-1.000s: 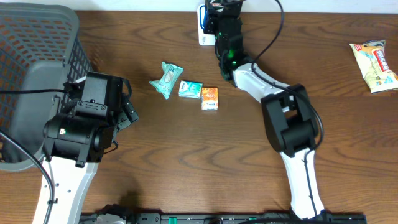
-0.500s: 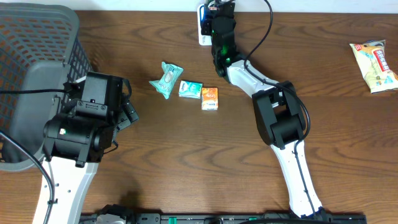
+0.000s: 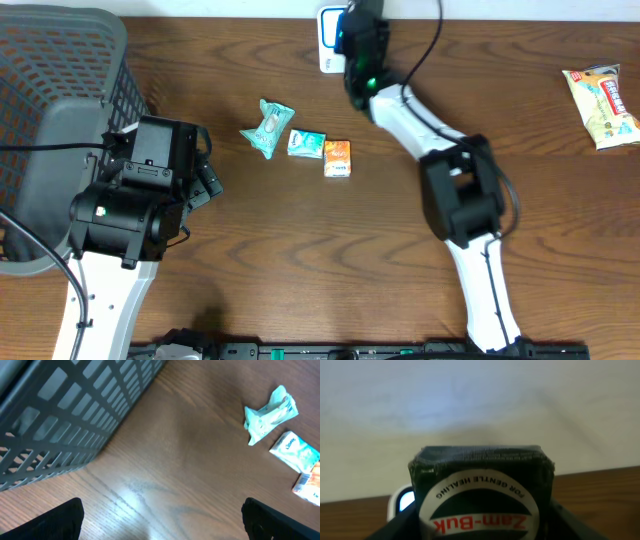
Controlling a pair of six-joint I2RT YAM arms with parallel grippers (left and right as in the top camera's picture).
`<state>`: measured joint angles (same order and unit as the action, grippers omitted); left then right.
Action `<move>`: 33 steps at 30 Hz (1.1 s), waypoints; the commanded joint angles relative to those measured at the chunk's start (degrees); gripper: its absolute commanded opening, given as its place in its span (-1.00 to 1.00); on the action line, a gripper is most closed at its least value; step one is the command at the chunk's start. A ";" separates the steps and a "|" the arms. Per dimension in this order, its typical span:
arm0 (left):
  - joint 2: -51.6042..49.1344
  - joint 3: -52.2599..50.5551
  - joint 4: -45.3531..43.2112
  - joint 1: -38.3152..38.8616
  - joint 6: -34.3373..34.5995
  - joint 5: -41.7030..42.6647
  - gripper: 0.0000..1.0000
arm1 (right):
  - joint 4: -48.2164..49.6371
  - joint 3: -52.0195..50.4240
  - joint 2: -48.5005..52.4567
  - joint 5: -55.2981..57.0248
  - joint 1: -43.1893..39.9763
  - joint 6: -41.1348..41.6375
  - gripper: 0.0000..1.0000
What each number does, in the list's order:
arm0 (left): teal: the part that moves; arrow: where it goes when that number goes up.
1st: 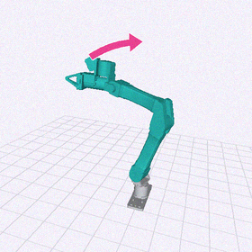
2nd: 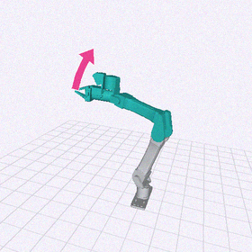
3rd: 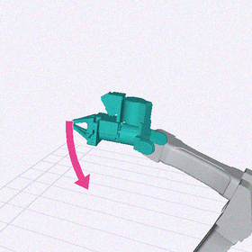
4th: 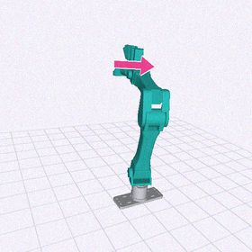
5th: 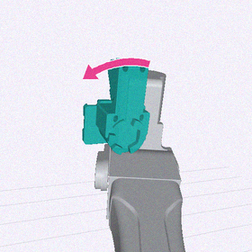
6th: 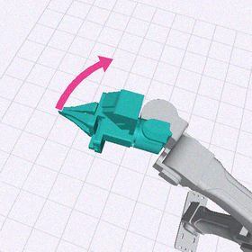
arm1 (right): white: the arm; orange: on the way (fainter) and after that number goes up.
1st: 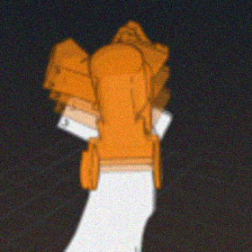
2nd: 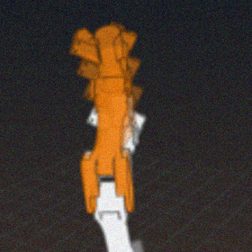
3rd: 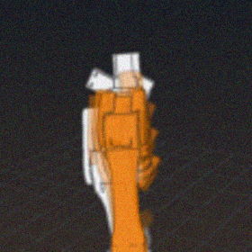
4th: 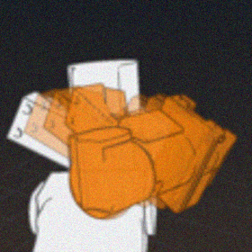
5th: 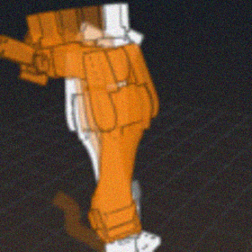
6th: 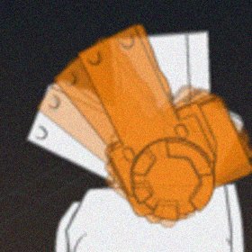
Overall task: Scan the item barcode
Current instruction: 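Hold the Zam-Buk tin in front of the scanner, then carry the tin right and set it beside the snack bag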
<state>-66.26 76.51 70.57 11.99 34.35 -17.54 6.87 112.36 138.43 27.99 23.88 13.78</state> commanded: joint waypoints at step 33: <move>0.07 0.11 0.13 -0.31 0.26 -1.16 1.00 | -52.59 1.11 -7.61 -18.05 -41.24 -3.15 0.99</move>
<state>-66.26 76.51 70.52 11.99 34.35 -17.54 -45.41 113.49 131.15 13.39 -18.09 10.92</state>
